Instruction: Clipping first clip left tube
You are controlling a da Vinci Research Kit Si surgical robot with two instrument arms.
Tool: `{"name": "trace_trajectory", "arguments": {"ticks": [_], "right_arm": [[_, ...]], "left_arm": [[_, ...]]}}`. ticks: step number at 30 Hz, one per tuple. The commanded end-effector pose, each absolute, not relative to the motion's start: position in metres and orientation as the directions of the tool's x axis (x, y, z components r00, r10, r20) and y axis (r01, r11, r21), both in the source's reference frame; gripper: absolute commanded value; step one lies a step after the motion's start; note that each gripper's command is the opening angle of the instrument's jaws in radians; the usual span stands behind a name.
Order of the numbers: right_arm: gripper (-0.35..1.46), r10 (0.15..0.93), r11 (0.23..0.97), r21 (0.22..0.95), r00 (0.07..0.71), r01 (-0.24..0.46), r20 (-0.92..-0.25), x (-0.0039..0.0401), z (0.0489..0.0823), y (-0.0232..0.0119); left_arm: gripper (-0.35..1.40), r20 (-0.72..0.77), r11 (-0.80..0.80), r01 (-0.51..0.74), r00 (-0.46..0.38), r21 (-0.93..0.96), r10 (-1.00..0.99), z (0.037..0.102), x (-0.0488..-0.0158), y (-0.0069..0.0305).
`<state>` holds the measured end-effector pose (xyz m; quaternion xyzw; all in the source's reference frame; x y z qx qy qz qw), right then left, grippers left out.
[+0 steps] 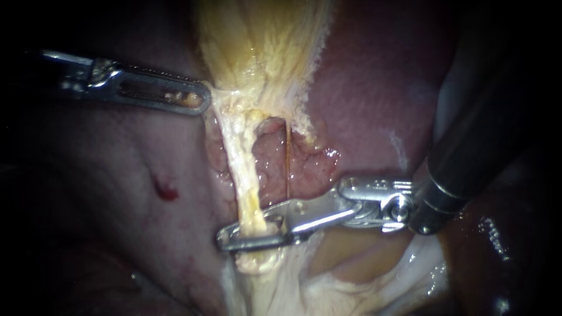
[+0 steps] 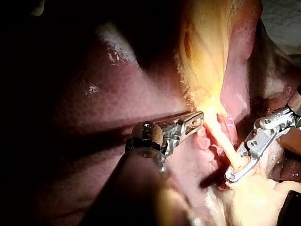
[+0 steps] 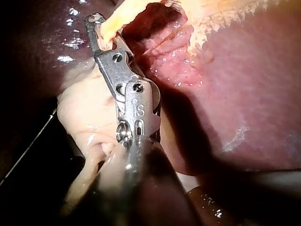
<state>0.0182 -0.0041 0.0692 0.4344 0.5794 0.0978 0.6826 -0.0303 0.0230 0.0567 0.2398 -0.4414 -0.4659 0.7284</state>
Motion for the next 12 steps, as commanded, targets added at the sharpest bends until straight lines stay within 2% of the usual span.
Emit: {"name": "trace_trajectory", "arguments": {"ticks": [1, 12], "right_arm": [[-0.35, 0.637, 0.604, 0.707, 0.309, 0.369, -0.706, 0.0182, 0.0692, -0.0041], [-0.35, 0.637, 0.604, 0.706, 0.310, 0.369, -0.706, 0.0181, 0.0694, -0.0040]], "left_arm": [[-0.35, 0.420, 0.451, 0.467, 0.176, 0.760, -0.890, 0.0567, -0.0303, 0.0230], [-0.35, 0.420, 0.451, 0.467, 0.176, 0.761, -0.890, 0.0567, -0.0303, 0.0230]]}}
